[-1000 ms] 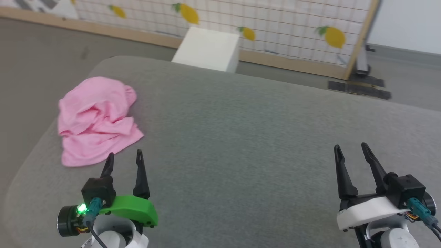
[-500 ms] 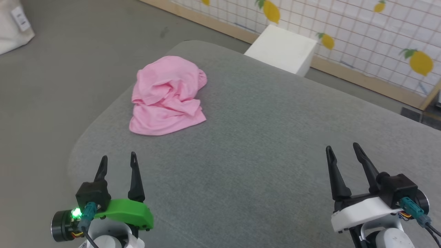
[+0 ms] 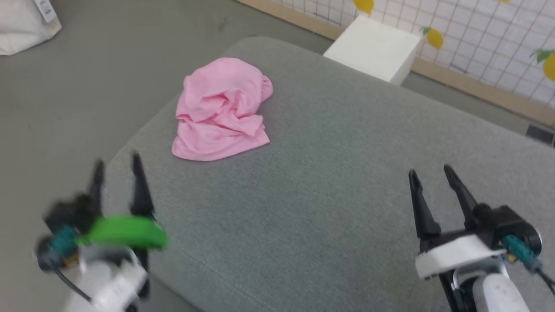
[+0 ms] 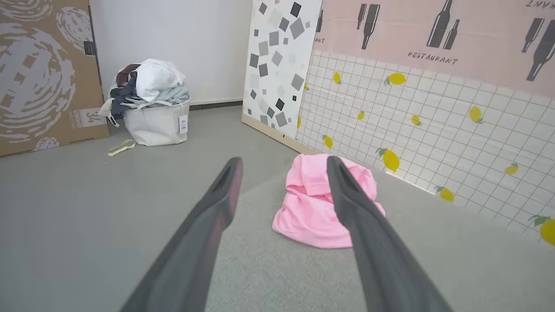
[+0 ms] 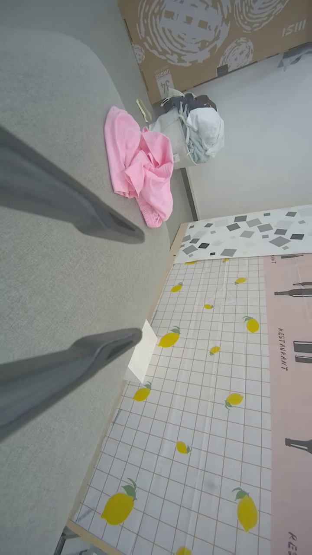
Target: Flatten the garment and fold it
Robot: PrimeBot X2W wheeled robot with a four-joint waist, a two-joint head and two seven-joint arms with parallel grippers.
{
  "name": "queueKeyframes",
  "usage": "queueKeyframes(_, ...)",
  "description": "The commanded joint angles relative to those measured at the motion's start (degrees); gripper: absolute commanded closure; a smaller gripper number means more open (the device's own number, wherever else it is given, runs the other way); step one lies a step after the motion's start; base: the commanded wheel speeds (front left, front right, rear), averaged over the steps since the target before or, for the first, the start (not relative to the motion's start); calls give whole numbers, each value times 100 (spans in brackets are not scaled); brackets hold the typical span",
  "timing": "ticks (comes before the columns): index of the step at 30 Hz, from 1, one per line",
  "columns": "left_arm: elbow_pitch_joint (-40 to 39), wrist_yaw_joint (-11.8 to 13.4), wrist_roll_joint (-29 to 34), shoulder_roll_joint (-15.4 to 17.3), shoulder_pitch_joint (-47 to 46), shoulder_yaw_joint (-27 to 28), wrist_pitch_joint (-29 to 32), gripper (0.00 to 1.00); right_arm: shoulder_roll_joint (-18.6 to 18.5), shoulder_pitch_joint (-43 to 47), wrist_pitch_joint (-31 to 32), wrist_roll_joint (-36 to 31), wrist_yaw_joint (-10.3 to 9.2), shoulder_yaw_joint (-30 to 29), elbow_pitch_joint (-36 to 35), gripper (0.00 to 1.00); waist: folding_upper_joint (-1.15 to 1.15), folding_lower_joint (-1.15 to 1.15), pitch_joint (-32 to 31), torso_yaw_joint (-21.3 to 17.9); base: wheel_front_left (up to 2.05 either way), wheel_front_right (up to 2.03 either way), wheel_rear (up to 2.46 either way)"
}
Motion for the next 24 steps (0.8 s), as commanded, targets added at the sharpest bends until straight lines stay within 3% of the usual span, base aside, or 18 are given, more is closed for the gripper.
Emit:
queueKeyframes(1,-5,-61,-124,137,-374,129,61,0,-6,-188,35,-55,-8,8,-87,0,0,0,450,-354,0,0,0)
queueKeyframes(6,346,-271,-661,537,-1361,578,631,0,-6,-518,109,-158,-8,40,-340,0,0,0,1267,-911,0,0,0)
queueKeyframes(15,1428,-516,-1234,1687,-2906,1031,2238,0,-6,-1190,91,-355,-8,156,-581,0,0,0,2831,-1987,0,0,0)
queueKeyframes(24,2147,-188,-2199,2167,-3361,1629,3969,0,-6,-1589,-86,-236,-8,211,-624,0,0,0,3637,-2748,0,0,0)
